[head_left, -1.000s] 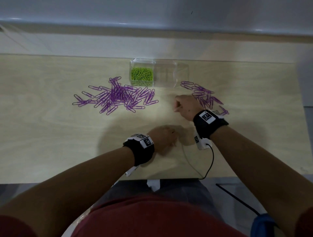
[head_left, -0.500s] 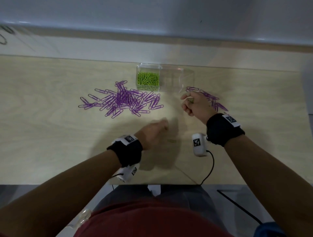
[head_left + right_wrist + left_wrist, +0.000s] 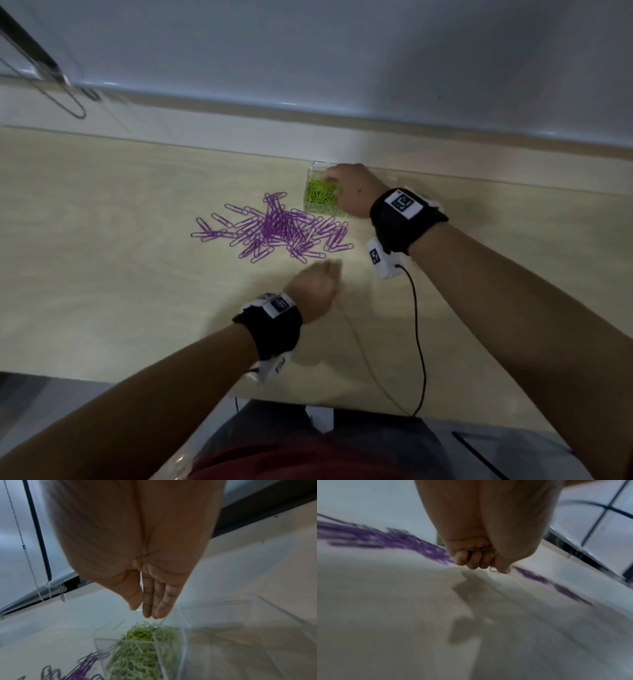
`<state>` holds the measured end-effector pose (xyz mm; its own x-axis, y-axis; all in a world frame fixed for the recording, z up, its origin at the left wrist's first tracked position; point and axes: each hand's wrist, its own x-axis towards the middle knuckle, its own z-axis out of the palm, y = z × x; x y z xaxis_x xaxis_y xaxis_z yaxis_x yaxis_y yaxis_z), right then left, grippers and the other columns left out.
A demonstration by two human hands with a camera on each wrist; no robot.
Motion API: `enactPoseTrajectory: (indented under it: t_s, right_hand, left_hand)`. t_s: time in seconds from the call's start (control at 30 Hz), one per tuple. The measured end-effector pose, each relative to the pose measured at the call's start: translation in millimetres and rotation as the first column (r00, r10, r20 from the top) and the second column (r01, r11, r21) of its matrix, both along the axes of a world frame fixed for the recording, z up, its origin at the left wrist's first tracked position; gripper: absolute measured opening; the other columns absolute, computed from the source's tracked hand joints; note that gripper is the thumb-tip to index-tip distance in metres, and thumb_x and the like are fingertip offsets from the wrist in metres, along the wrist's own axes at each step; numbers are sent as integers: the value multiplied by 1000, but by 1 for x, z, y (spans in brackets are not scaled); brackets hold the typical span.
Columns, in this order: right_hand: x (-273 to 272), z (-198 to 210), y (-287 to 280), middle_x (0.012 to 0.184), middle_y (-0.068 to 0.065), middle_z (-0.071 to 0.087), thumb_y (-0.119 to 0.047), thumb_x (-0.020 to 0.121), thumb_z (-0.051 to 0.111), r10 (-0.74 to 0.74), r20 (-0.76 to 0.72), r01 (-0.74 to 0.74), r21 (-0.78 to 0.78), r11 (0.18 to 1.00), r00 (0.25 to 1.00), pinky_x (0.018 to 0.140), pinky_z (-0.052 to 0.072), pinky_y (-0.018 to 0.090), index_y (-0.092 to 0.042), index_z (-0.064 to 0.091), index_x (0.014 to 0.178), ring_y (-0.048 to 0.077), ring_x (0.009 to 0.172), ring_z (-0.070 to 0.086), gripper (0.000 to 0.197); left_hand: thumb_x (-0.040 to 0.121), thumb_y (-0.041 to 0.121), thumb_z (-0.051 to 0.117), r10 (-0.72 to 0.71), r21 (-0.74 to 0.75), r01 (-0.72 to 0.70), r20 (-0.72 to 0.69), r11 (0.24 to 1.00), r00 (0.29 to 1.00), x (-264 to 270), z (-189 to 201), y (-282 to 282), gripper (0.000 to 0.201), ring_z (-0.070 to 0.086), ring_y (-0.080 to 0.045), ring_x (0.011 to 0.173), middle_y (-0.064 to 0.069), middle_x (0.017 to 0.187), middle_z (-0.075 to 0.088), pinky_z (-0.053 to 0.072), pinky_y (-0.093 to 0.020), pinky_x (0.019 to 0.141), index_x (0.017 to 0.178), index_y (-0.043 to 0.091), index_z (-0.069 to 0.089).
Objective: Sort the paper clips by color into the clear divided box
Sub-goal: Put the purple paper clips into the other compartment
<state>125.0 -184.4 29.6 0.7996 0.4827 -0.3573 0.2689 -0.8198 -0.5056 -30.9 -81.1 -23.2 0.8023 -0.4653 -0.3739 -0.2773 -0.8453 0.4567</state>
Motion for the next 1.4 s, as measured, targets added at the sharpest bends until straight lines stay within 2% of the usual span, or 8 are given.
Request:
enactPoseTrajectory:
  t_s: [0.2,0.43,0.6,0.7,0.87,1.07,1.27,1.4]
  right_hand:
    - [-46,-12,-80,109,16,64,10,81,40,-371,193,296,331,896,908,86,46,28,-4,65,107,30,100,60,39]
    - [-98,-43,-191,142,3,39,-31,76,66,-615,28,613,-133,779,788,98,44,49,-29,41,137,31,124,45,67]
    - [-113,-53,-212,145,3,21,-48,52,83,-725,0,679,-349,646,689,100,35,56,-31,18,143,34,131,25,113]
    - [-118,-60,-218,138,6,25,-51,53,82,-768,0,737,-282,614,640,98,38,52,-28,28,138,36,127,26,103]
    - [-114,-70,-208,117,-3,54,-58,65,69,-596,121,608,-189,771,794,91,33,38,-32,54,116,29,113,36,59]
    - [-120,-86,-197,71,7,65,-27,73,64,-500,258,520,-9,854,826,60,46,31,-18,67,77,30,76,55,10]
    - [-129,-75,-190,88,7,66,-39,84,36,-370,150,379,-35,925,917,62,40,27,-39,65,112,26,76,58,40]
    - [-125,-54,-189,73,8,53,-51,81,30,-341,70,347,-116,930,937,60,33,29,-26,71,97,28,70,55,51]
  left_hand:
    - [86,-1,47,215,-136,-188,222,973,951,96,44,18,19,50,-39,97,-28,107,51,38,-42,78,103,-7,48]
    - [78,3,53,8,189,-70,312,980,950,139,28,-5,35,47,-41,103,-24,114,50,40,-48,83,112,-5,48]
    - [77,11,57,-7,-41,40,604,998,797,115,34,-61,27,51,-39,99,-20,111,55,45,-44,77,103,2,59]
    - [86,21,58,-206,-38,230,315,973,926,109,31,-112,48,36,-33,123,-16,135,38,42,-45,94,129,4,44]
    - [73,54,68,-215,109,208,62,972,975,110,-6,-152,101,19,-39,134,-15,150,17,31,-48,107,146,9,15]
    - [85,29,59,-209,15,209,112,978,971,101,-16,-147,41,38,-32,114,-11,131,41,43,-44,93,121,12,55]
    - [95,14,41,-260,144,249,59,958,964,85,-11,-143,27,45,-32,110,-15,121,47,41,-38,87,115,4,55]
    - [95,14,40,-254,193,237,68,952,965,78,-6,-122,31,51,-34,109,-17,119,52,43,-39,87,122,6,54]
